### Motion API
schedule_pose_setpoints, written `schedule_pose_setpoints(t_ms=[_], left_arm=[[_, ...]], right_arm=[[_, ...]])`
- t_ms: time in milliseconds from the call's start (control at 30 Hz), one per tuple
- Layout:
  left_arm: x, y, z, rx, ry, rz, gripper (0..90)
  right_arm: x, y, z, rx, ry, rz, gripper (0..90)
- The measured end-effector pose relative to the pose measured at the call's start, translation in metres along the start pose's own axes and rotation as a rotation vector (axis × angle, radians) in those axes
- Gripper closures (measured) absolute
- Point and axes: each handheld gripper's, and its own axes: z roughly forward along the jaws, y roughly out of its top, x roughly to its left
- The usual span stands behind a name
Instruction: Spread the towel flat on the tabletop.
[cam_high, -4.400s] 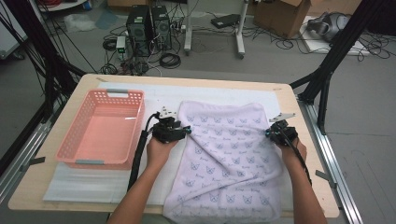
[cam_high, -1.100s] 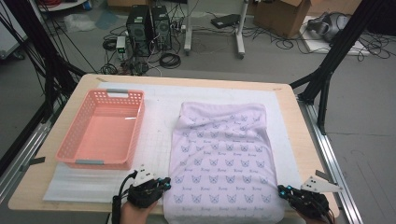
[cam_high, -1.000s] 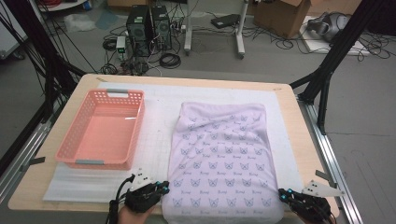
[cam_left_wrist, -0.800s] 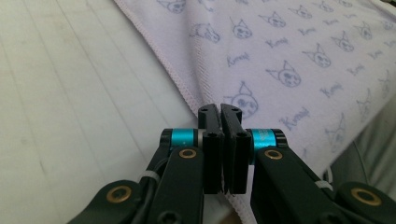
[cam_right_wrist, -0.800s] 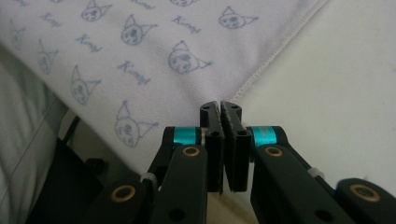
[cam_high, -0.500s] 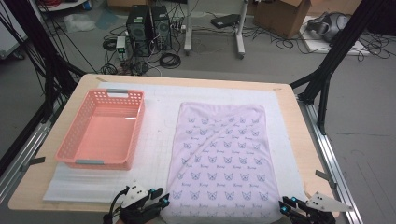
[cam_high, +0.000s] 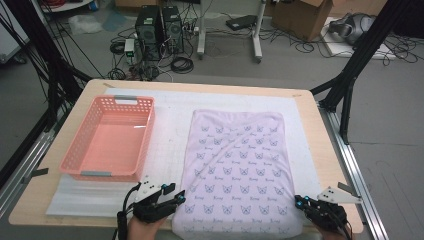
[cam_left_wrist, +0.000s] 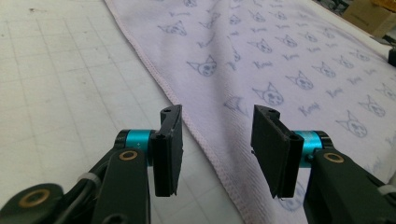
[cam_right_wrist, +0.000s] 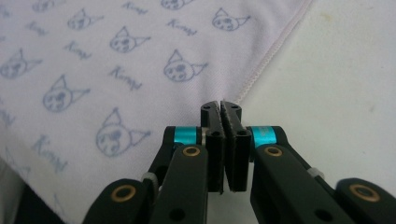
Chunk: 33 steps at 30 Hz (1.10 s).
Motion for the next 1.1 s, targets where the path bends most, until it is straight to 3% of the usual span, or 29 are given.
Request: schedule_pose_setpoints(t_ms=[133, 267, 367, 500, 567, 633, 667, 733, 767, 900, 1100], left_arm=[[0.001, 0.001, -0.001, 0.009, -0.006, 0.004, 53.1], [0.001, 0.002, 0.002, 0.029, -0.013, 0.016, 53.2], [0.003, 0.005, 0.005, 0.05, -0.007, 0.015, 53.4], [0.005, 0.007, 0.014, 0.095, -0.016, 0.029, 55.7], [0.001, 0.005, 0.02, 0.124, -0.013, 0.07, 57.8], [-0.005, 0.005, 0.021, 0.13, 0.034, 0.118, 60.7], [-0.006, 0.005, 0.02, 0.13, 0.071, 0.144, 68.5], [-0.005, 0.005, 0.02, 0.138, 0.041, 0.134, 87.5], [-0.005, 0.006, 0.02, 0.142, 0.044, 0.149, 88.0], [-0.001, 0.003, 0.006, 0.165, 0.032, 0.131, 88.8], [0.002, -0.005, -0.01, 0.152, 0.006, 0.121, 87.4]], right_arm=[[0.002, -0.008, -0.017, 0.033, -0.018, -0.015, 88.9], [-0.003, -0.015, -0.026, 0.038, -0.007, 0.02, 86.5], [-0.003, -0.011, -0.026, -0.008, 0.007, 0.03, 73.3], [-0.002, -0.004, -0.018, -0.03, -0.004, 0.035, 70.8], [-0.002, -0.002, -0.013, -0.027, -0.009, 0.038, 70.4], [-0.003, 0.0, -0.011, -0.031, -0.011, 0.04, 69.7], [-0.003, 0.001, -0.01, -0.036, -0.012, 0.049, 69.6], [-0.004, 0.003, -0.009, -0.044, -0.014, 0.056, 69.3], [-0.004, 0.004, -0.009, -0.044, -0.015, 0.062, 69.2], [-0.006, 0.006, -0.007, -0.047, -0.02, 0.064, 69.0], [-0.011, 0.01, -0.002, -0.04, -0.017, 0.09, 66.0]])
